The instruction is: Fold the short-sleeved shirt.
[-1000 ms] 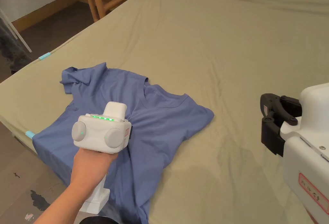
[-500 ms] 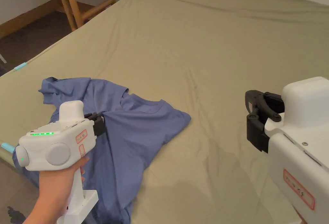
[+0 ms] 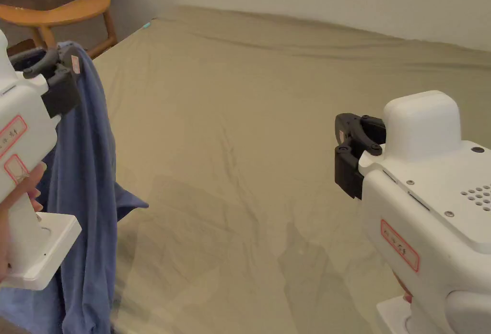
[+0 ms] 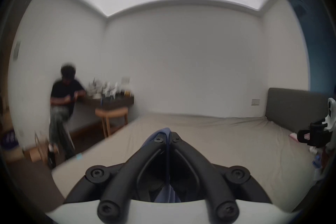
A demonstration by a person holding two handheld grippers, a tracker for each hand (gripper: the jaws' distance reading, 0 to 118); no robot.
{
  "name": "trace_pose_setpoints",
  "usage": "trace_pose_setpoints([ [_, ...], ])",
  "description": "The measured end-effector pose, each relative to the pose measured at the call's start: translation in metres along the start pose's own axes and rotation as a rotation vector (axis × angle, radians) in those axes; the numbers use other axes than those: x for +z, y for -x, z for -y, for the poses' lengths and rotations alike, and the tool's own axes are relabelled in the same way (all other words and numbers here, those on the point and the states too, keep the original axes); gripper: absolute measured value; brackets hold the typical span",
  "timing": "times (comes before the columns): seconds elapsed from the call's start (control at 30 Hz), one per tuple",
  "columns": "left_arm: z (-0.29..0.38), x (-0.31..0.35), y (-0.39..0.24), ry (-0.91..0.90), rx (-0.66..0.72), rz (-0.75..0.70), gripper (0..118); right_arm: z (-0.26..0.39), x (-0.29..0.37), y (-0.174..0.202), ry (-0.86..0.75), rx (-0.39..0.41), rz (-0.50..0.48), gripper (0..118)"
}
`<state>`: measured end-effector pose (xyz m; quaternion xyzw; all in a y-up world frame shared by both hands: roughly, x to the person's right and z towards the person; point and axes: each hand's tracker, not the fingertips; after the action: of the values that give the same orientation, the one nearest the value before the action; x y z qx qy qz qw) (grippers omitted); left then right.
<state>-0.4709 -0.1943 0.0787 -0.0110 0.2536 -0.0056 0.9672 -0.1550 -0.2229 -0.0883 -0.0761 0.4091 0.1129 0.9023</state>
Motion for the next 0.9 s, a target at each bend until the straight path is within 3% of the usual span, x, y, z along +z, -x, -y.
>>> trace_pose_setpoints([
  [0.23, -0.096, 0.022, -0.086, -0.190, -0.163, 0.170, 0, 0.001, 0.042, -0.043, -0.052, -0.063, 0.110, 2],
  [0.4, -0.118, 0.008, -0.147, -0.211, -0.192, 0.329, 0, 0.014, 0.075, -0.076, -0.045, -0.024, 0.233, 2],
  [0.7, -0.051, -0.045, -0.279, -0.085, -0.261, 0.603, 0, 0.051, 0.124, -0.135, 0.009, -0.061, 0.413, 2],
  [0.77, -0.022, -0.066, -0.308, -0.003, -0.259, 0.666, 0, 0.063, 0.128, -0.147, 0.034, -0.067, 0.452, 2],
  [0.9, 0.055, -0.111, -0.357, 0.239, -0.353, 0.660, 0, 0.086, 0.130, -0.166, 0.077, -0.129, 0.470, 2],
])
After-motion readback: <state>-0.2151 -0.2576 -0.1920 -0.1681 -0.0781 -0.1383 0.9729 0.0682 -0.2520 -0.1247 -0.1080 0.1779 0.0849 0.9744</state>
